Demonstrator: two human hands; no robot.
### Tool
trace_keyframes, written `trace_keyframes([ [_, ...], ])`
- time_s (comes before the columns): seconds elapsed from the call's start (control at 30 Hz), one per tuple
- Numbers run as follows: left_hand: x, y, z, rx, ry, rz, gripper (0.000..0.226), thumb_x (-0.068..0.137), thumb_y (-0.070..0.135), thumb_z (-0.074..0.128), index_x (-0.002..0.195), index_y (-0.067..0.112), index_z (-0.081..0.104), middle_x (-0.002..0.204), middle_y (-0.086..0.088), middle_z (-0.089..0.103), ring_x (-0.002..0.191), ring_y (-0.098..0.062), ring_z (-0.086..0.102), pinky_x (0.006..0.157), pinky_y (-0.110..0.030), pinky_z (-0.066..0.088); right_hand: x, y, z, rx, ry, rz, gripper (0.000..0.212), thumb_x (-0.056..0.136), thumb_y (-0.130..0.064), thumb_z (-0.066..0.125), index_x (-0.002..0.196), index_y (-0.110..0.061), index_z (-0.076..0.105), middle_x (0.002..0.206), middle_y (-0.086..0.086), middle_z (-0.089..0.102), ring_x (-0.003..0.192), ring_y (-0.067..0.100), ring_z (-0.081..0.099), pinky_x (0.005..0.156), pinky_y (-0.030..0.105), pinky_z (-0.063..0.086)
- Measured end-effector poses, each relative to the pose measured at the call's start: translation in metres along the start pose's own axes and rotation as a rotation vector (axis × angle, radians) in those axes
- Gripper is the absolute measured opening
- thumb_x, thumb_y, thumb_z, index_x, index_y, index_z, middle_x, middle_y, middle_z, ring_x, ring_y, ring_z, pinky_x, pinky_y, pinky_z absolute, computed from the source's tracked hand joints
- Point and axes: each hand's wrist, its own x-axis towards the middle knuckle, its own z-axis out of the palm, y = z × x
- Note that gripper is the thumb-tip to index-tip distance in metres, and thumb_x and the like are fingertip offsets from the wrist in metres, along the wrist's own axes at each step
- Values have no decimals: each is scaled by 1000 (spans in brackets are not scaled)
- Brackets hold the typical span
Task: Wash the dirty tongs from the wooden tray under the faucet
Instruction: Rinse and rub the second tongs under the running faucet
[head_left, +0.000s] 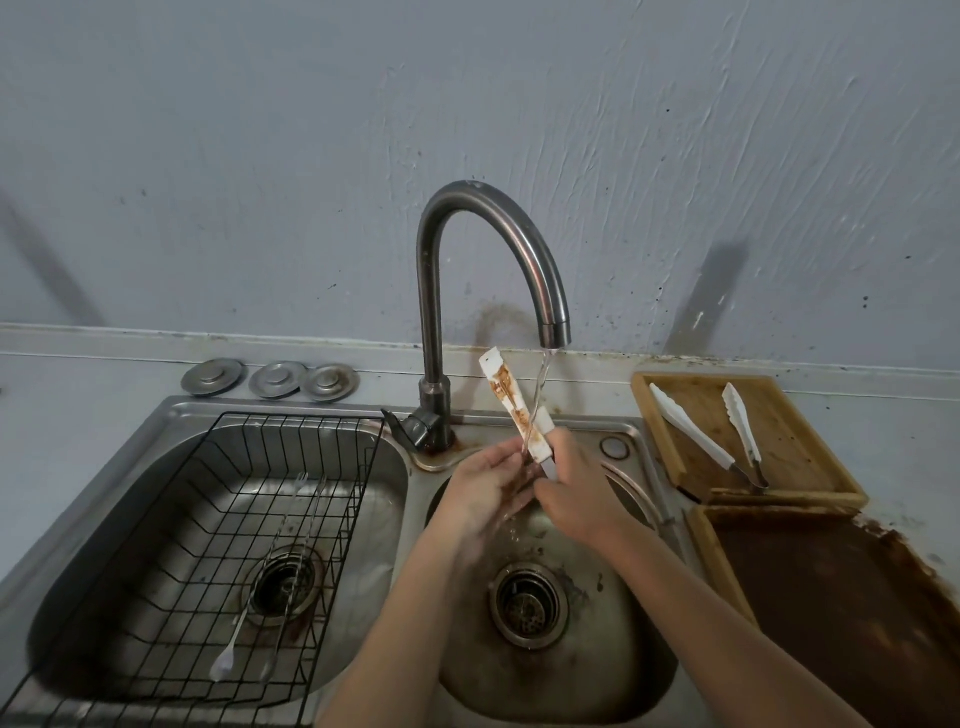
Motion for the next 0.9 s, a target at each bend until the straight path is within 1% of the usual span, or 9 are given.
trace_keyframes([
  [0.07, 0, -1, -2, 9, -2, 1, 27, 89, -9, 51, 108, 6, 63, 78, 0, 74, 59, -6, 68, 52, -17, 52, 2, 3, 4, -36, -18, 10, 23, 73, -16, 47, 95, -17, 42, 95, 5, 53, 88, 24, 52, 77, 44, 48],
  [0.2, 3, -8, -3, -60, 60, -1, 33, 79, -16, 61, 105, 4, 64, 95, -9, 73, 75, -15, 71, 63, -21, 57, 2, 9, 11, -21, -37, 21, 19, 77, -13, 48, 95, -16, 45, 92, 4, 55, 83, 23, 54, 73, 45, 50],
  [0.37, 5, -12, -4, 25, 79, -97, 21, 86, 1, 61, 106, 7, 66, 77, 1, 73, 67, -8, 66, 64, -21, 53, 0, 15, 11, -23, -37, -24, 15, 79, -11, 52, 89, -20, 43, 82, 0, 54, 70, 15, 51, 56, 26, 37],
  [0.43, 4, -12, -3, 1, 67, -154, 19, 91, 8, 56, 107, 7, 66, 74, 0, 72, 61, -7, 65, 62, -22, 54, -2, 16, 10, -12, -44, -27, 15, 80, -10, 52, 91, -19, 46, 82, 0, 57, 70, 15, 55, 55, 28, 44],
  [0.5, 3, -13, -3, -47, 72, -193, 17, 94, 12, 53, 100, 11, 69, 76, -4, 70, 61, -8, 61, 60, -23, 54, -5, 17, 11, -22, -66, -25, 18, 81, -10, 51, 98, -18, 48, 87, 2, 62, 73, 16, 60, 62, 35, 54],
  [0.57, 1, -14, -2, -64, 98, -215, 17, 94, 16, 53, 94, 9, 69, 78, -5, 68, 62, -9, 57, 55, -22, 54, -8, 19, 14, -70, -89, -28, 23, 83, -13, 51, 106, -17, 48, 89, 2, 64, 73, 15, 62, 63, 37, 57],
  [0.67, -2, -14, -1, -40, 73, -229, 15, 92, 5, 54, 101, 5, 66, 82, -6, 68, 67, -10, 64, 55, -21, 55, -10, 21, 15, -176, -108, -41, 22, 86, -14, 50, 108, -13, 46, 87, 4, 62, 67, 13, 59, 53, 24, 47],
  [0.77, -6, -13, 1, 19, 28, -215, 18, 85, -12, 56, 93, 2, 64, 77, -7, 67, 59, -10, 69, 53, -20, 56, -12, 22, 12, -266, -121, -58, 21, 87, -14, 50, 107, -11, 46, 90, 7, 62, 66, 12, 55, 50, 19, 38],
  [0.9, -3, -8, 0, 10, 32, -230, 9, 91, 6, 56, 88, 5, 64, 67, -4, 71, 56, -8, 68, 53, -21, 55, -14, 23, 11, -236, -122, -81, 19, 88, -15, 49, 106, -13, 46, 87, 5, 62, 65, 12, 57, 50, 22, 42],
])
